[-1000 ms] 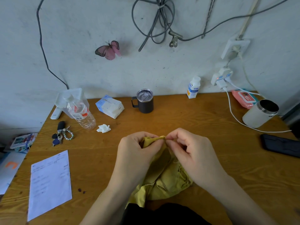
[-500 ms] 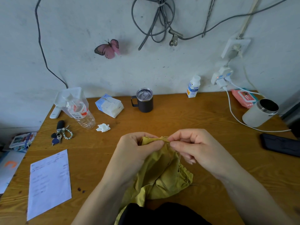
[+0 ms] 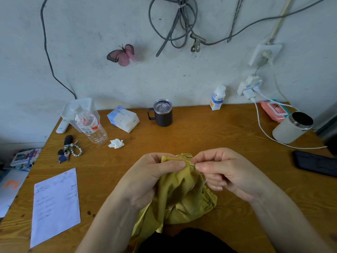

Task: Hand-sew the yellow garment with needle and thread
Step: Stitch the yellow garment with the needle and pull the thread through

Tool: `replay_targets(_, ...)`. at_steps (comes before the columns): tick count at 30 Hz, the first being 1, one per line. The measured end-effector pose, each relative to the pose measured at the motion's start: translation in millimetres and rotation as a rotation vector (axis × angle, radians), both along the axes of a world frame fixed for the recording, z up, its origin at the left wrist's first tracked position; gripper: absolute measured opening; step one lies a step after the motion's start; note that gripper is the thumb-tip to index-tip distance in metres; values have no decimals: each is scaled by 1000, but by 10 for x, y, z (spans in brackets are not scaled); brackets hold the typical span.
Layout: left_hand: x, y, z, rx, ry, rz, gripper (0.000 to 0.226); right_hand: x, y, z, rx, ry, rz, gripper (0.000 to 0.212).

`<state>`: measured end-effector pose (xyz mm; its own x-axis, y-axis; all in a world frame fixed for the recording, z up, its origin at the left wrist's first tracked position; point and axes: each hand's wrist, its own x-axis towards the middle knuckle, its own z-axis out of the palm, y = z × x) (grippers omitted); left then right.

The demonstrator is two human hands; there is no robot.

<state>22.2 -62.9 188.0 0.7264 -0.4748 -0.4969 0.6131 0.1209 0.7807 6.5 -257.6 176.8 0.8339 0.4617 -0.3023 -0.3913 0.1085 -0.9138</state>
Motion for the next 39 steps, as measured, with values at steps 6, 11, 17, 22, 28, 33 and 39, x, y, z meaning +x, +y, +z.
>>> replay_targets(6, 10, 10, -26, -30, 11, -13, 14, -9, -6, -17, 32, 1, 2, 12)
replay_targets(11, 11, 9, -35, -69, 42, -20, 6, -15, 7, -41, 55, -3, 1, 12)
replay_targets(17, 6, 5, -37, -117, 67, -37, 11, -41, 49, -47, 55, -50, -21, 12)
replay_targets(22, -27, -22, -64, -141, 86, -13, 15, -73, 133, -45, -47, -183, -79, 13)
replay_targets(28, -26, -30, -80, -145, 99, -5, 31, -70, 159, -76, 13, -182, -139, 14)
replay_targets(33, -24, -44, -77, -115, 91, 4, 30, -46, 174, -111, -46, -270, -121, 14)
replay_targets(39, -12, -41, -67, 20, 48, 67, 36, -46, 155, -104, -504, -736, -361, 25)
